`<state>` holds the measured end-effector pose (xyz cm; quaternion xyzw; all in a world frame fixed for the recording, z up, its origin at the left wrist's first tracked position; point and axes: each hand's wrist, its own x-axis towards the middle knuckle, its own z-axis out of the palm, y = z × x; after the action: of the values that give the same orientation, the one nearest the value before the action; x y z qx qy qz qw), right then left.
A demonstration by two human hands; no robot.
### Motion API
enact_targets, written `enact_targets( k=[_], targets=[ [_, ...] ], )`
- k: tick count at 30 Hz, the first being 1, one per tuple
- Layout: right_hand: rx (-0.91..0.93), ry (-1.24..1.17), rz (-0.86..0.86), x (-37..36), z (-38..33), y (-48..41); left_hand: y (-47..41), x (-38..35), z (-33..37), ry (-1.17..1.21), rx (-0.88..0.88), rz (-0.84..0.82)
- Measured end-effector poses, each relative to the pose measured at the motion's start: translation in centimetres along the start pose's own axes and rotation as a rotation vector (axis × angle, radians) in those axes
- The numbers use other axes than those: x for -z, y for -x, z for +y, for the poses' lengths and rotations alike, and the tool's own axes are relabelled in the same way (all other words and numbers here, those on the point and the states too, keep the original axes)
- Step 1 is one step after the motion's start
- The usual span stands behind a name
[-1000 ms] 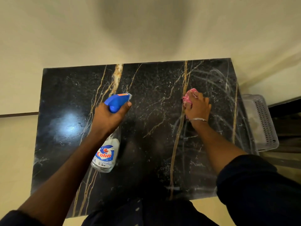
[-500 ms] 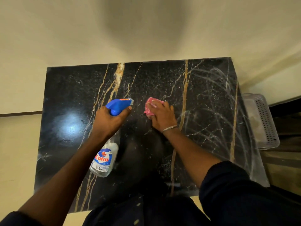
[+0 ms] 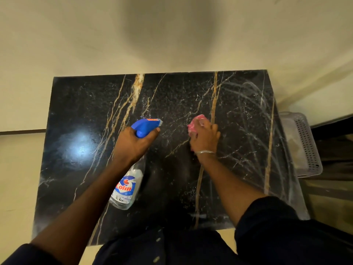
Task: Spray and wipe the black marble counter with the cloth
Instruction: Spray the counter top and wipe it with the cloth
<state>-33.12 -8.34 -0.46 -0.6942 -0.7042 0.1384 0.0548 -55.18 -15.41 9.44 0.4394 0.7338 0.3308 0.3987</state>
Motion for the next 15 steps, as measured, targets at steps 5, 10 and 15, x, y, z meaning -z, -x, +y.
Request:
enact_targets(
  k=[5,10,15],
  targets=[
    [0.283,0.063,-0.109,-1.9,-4.1,3.0,1.1,-1.2,0.3,-0.002,0.032,-0.002],
    [0.274,0.068,-0.093,-0.1,2.9,2.3,2.0,-2.2,0.8,0.006,0.062,-0.069],
    [-0.063,0.053,-0.005,2.6,10.9,0.4,2.5,-2.8,1.2,-0.017,0.055,-0.065]
  ],
)
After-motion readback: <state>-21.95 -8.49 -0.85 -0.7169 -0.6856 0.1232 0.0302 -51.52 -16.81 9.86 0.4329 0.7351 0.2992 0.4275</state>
